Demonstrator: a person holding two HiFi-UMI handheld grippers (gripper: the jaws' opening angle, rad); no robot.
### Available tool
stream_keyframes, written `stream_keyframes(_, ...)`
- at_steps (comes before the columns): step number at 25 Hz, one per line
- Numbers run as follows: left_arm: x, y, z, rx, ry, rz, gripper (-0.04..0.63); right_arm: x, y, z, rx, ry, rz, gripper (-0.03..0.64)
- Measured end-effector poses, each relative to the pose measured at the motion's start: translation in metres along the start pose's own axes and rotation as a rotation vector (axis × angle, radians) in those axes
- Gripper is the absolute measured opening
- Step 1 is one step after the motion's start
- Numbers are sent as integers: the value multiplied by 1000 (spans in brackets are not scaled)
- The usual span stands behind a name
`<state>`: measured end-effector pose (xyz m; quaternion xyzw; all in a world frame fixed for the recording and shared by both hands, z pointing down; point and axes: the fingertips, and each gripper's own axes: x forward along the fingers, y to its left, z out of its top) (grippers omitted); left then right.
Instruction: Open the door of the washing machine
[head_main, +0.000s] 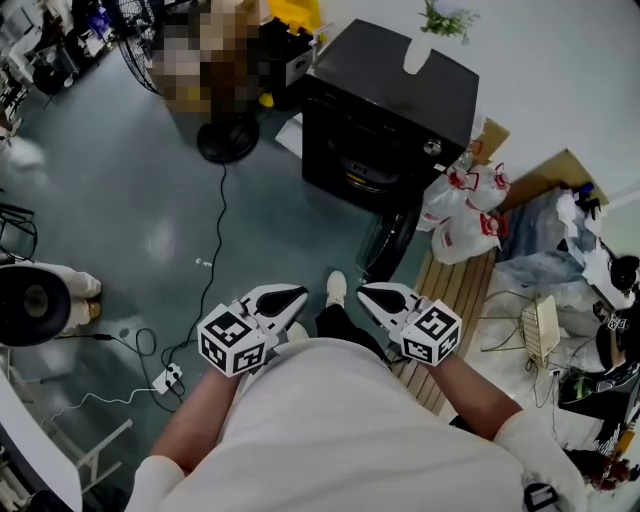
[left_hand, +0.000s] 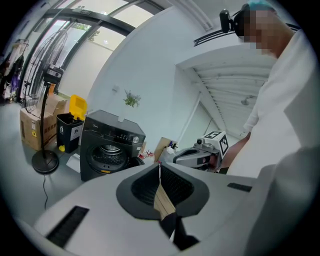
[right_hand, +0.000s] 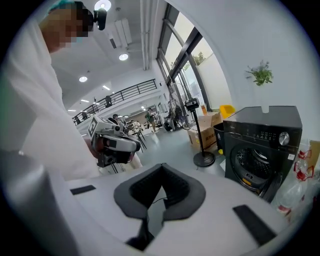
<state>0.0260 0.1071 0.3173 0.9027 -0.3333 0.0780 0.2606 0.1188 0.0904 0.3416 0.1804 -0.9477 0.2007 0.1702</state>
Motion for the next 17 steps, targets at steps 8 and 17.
stream_keyframes(8,-5,4,-3,-5,-10,10,18,10,6,1,-33,18,14,8)
stream_keyframes(17,-9,10,-7,-11,-14,22,20,17,9,-3,-37,34,27,8)
